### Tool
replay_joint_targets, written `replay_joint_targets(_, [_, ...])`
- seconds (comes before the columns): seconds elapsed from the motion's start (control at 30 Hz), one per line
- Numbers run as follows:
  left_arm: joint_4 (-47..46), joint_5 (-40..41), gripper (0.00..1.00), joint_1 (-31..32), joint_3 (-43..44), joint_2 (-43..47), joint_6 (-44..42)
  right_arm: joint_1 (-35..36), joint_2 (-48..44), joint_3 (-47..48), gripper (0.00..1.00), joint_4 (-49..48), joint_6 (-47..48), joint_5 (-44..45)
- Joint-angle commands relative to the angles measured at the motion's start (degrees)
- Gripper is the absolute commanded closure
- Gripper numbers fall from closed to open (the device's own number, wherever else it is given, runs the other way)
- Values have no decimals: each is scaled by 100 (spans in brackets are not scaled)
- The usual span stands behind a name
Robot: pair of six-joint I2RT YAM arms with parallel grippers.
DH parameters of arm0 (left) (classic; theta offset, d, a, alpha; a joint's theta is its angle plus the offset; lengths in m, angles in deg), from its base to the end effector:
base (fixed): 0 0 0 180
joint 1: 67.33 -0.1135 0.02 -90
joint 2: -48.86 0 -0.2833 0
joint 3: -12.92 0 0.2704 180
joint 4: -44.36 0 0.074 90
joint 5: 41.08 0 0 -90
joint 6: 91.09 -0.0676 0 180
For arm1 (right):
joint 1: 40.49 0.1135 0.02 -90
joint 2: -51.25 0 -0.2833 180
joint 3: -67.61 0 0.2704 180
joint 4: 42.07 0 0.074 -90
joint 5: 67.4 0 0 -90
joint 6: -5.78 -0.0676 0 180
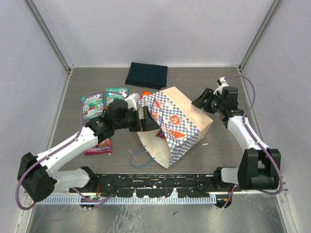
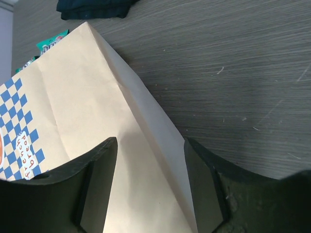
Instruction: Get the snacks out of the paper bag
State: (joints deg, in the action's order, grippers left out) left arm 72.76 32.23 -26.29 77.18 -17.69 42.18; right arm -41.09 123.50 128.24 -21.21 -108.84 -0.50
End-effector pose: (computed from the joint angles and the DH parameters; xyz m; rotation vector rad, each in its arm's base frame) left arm 0.2111 -0.2095 0.2918 0.1478 2.3107 -1.1326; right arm 0.3136 0.0232 0.2557 0.2339 2.1491 0.6748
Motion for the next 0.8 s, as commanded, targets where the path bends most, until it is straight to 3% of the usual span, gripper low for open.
replay_joint_targets(0.0, [-671, 3, 1, 3, 471, 18, 42, -2, 132, -111, 39, -1035, -59, -667])
replay_joint_targets(0.33, [-740, 212, 1, 3, 404, 510, 176, 1, 413, -218, 58, -1372, -158, -1041])
replay_joint_targets(0.77, [-205, 628, 1, 8, 1115, 355, 189, -1, 494, -241, 60, -1437, -109, -1153])
